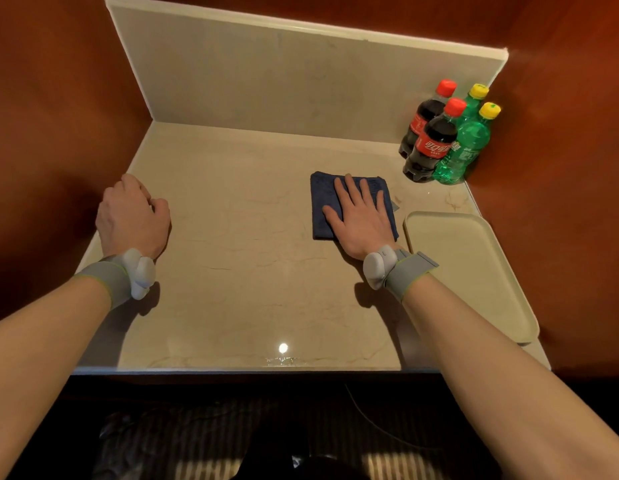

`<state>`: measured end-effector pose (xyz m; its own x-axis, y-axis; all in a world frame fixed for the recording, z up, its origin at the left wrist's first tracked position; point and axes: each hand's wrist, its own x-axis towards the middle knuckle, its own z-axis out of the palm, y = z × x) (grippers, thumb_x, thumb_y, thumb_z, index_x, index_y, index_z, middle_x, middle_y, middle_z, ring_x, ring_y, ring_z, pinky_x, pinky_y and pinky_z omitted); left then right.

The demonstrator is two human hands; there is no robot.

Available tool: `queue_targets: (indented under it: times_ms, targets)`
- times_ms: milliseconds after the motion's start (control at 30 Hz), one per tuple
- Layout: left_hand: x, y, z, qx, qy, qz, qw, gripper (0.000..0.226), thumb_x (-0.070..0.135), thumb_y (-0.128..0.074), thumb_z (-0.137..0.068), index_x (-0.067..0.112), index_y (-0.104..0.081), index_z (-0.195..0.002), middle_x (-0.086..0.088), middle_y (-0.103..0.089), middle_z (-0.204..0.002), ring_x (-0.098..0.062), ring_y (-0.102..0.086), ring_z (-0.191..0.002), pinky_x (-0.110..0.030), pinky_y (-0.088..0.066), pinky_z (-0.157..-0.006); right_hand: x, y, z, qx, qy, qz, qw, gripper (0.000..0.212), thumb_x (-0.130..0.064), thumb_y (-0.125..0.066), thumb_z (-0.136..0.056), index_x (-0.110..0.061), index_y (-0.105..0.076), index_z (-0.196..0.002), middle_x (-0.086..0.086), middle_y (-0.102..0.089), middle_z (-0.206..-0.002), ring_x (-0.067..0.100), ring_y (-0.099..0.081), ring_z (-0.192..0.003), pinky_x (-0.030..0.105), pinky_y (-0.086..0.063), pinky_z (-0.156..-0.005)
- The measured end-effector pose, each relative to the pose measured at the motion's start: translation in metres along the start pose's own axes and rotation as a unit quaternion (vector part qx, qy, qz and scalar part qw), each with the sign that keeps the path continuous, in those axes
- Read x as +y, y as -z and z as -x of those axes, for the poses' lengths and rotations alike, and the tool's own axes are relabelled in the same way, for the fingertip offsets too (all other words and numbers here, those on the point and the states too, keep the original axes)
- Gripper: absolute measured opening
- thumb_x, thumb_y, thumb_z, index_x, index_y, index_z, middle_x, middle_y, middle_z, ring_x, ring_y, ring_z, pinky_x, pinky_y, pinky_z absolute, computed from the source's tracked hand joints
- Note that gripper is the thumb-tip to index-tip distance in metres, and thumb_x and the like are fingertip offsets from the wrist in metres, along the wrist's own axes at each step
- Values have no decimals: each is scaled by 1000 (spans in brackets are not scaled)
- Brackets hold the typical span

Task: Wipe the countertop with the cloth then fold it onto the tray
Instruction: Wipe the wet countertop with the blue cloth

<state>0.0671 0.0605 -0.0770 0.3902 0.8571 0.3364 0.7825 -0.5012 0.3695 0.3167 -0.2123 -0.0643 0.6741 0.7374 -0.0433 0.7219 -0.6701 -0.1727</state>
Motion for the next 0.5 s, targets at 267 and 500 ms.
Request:
queue_targets:
  times_ms: [267, 500]
  targets:
    - [-2, -3, -1, -1, 2, -2, 1000, 12, 23, -53, -93, 13, -48, -93, -16, -58, -91, -43, -57, -90, -52, -48, -74, 16, 6, -25, 10, -58, -7, 998, 71, -57, -23, -111, -21, -9, -171, 2, -3, -179, 29, 1, -165, 54, 2, -132]
    - [-2, -5, -2, 4, -9, -8, 1000, 13, 24, -53, -93, 13, -47, -92, -17, -58, -91, -43, -57, -89, -51, -48, -72, 4, 1, -20, 33, -131, -5, 991, 71, -54, -22, -111, -17, -9, -171, 5, -3, -179, 31, 1, -165, 57, 2, -131]
